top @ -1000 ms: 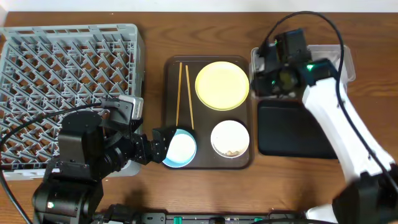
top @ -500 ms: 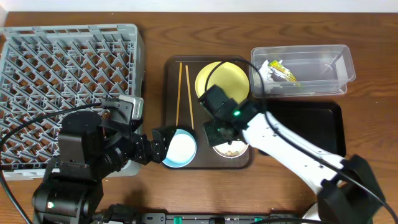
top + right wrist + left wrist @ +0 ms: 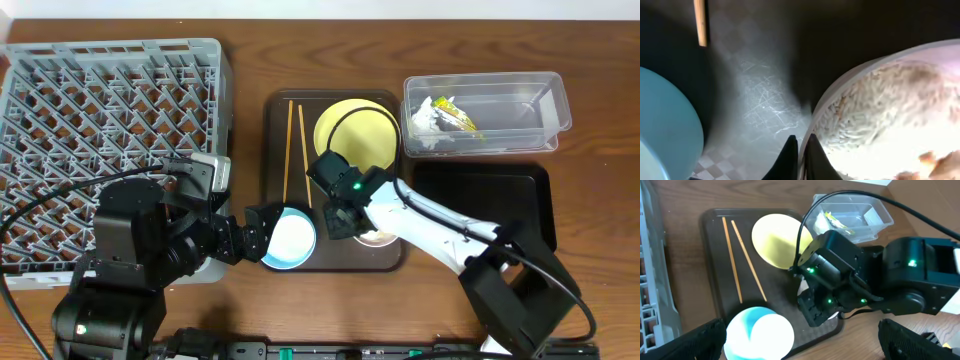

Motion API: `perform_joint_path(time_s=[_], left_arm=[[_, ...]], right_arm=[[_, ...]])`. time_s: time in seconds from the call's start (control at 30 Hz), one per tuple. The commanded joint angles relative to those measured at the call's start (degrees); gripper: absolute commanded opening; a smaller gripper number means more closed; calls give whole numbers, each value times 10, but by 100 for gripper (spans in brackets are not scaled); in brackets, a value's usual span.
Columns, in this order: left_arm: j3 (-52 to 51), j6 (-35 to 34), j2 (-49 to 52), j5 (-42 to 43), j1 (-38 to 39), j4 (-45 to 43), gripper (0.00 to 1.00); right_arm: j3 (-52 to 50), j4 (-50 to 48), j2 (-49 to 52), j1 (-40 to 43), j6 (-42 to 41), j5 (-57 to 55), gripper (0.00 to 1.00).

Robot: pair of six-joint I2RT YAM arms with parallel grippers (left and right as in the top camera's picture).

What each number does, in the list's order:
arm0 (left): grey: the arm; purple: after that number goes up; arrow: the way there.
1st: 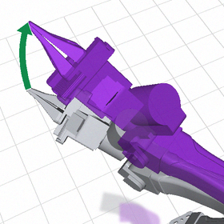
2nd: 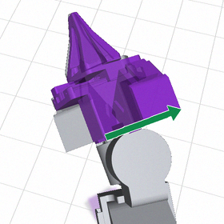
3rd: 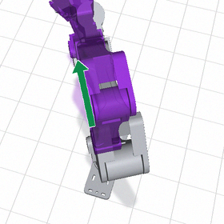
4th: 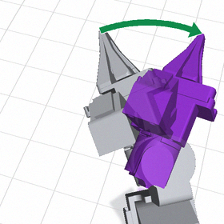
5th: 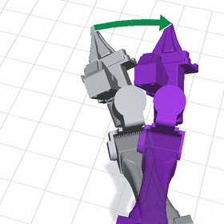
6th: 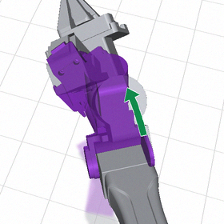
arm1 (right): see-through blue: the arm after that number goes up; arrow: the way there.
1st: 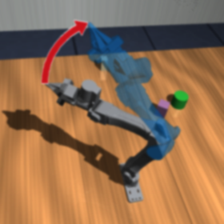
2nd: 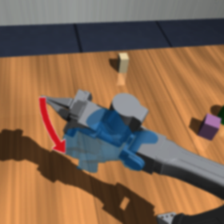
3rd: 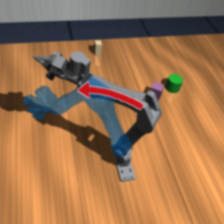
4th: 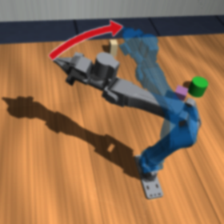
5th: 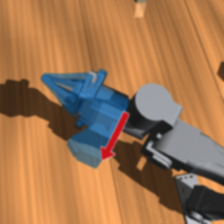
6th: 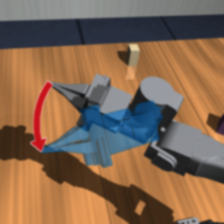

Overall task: Sort waste into correct bins and load items into the dishwasher
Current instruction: 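Carry white bowl with right gripper over black tray and tip it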

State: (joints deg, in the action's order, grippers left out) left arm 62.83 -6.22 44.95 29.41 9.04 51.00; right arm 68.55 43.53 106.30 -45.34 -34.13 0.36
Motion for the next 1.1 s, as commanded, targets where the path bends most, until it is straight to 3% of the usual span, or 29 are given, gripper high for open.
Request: perform_joint_path(time_s=[0.0, 0.5, 0.73, 1.07], left_arm=[[10, -3, 0, -3, -3, 0, 98], [10, -3, 0, -3, -3, 0, 98], [10, -3, 0, -3, -3, 0, 98], [10, -3, 0, -3, -3, 0, 98]], right_arm=[[-4, 2, 4, -5, -7, 12, 1], [-3, 119, -220, 120, 92, 66, 1], [-25, 179, -252, 262, 226, 225, 1], [-173, 68, -252, 498, 377, 538, 1]])
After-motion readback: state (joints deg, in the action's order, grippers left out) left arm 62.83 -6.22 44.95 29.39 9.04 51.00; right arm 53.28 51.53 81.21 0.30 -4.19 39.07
